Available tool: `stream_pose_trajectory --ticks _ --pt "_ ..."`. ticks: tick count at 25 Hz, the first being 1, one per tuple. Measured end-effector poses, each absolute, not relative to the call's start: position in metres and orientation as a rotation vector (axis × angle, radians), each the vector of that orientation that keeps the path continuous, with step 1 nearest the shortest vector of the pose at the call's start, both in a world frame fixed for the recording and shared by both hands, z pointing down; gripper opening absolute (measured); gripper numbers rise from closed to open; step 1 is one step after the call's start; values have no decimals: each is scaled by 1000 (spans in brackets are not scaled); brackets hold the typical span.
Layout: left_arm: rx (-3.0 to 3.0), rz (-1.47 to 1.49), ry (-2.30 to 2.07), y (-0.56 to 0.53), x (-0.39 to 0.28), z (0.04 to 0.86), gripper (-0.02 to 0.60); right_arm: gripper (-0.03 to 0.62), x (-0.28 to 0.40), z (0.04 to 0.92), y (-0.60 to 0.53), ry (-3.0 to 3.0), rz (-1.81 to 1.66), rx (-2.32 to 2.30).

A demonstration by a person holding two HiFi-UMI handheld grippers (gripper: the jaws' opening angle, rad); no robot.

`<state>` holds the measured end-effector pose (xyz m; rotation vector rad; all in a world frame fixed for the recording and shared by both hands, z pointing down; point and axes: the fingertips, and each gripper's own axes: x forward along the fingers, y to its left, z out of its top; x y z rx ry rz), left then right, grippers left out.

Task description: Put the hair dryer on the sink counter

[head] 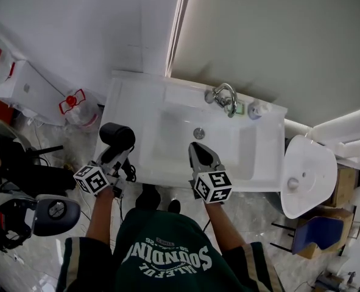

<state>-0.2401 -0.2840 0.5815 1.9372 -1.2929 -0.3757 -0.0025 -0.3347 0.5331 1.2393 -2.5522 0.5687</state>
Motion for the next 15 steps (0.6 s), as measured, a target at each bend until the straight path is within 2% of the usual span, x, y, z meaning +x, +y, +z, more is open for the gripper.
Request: stream_pose_trajectory --ticks 15 --pt "1854 -64 -1382 -353 -278 656 308 6 -14 547 -348 -2475 590 1330"
